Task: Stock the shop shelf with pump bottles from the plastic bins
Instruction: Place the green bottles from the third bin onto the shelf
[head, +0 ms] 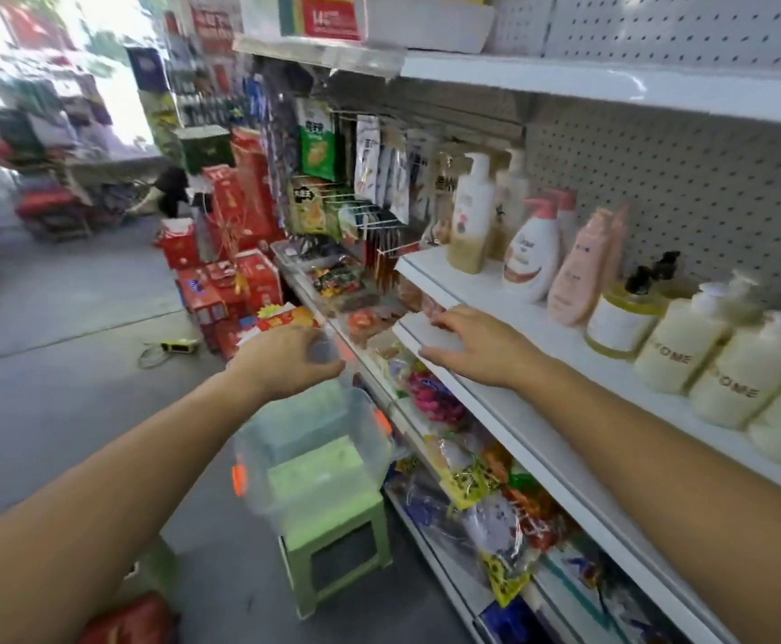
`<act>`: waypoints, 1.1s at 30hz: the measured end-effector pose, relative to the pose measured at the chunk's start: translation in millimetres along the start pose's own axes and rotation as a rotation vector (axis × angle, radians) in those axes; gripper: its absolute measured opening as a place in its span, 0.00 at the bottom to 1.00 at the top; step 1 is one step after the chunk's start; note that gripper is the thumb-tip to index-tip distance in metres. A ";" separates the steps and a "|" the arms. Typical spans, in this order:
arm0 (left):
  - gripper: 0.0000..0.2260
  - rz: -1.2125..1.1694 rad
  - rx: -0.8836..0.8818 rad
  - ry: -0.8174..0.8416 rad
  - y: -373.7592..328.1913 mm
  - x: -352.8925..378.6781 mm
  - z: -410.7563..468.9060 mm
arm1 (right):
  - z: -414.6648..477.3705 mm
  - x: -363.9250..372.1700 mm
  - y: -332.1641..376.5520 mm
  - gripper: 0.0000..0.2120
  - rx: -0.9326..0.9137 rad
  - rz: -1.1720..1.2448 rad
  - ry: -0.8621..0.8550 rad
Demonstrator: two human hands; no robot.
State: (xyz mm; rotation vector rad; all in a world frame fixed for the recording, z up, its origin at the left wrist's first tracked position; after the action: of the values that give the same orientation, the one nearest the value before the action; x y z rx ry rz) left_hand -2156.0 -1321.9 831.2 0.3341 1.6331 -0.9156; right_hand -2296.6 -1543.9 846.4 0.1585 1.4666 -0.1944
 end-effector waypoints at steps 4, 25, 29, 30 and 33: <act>0.39 -0.008 -0.084 -0.013 64.3 -4.1 10.1 | 62.9 23.6 43.5 0.37 -0.073 0.007 0.032; 0.29 0.051 -0.252 0.025 255.2 56.2 189.2 | 351.6 194.5 98.5 0.30 -0.357 0.095 0.211; 0.28 0.033 -0.254 0.071 282.3 81.0 226.5 | 396.6 234.2 103.1 0.29 -0.382 0.099 0.274; 0.28 0.027 -0.255 0.084 289.8 88.1 234.8 | 405.0 244.1 104.5 0.29 -0.388 0.109 0.296; 0.27 0.002 -0.262 0.107 317.1 108.1 261.5 | 432.1 275.4 107.6 0.28 -0.391 0.142 0.346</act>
State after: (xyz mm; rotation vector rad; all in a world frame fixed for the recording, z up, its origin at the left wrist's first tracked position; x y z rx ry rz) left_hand -1795.9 -1329.4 605.5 0.2059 1.8265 -0.6806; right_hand -1827.7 -1545.3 613.7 -0.0246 1.7997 0.2479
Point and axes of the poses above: each hand's wrist, its own z-axis towards the middle knuckle, its own x-axis out of the palm, y = z × x, the point moved 5 cm from there along z, towards the middle knuckle, and after that the axes turned 14 degrees about -z, right-handed, at the moved point
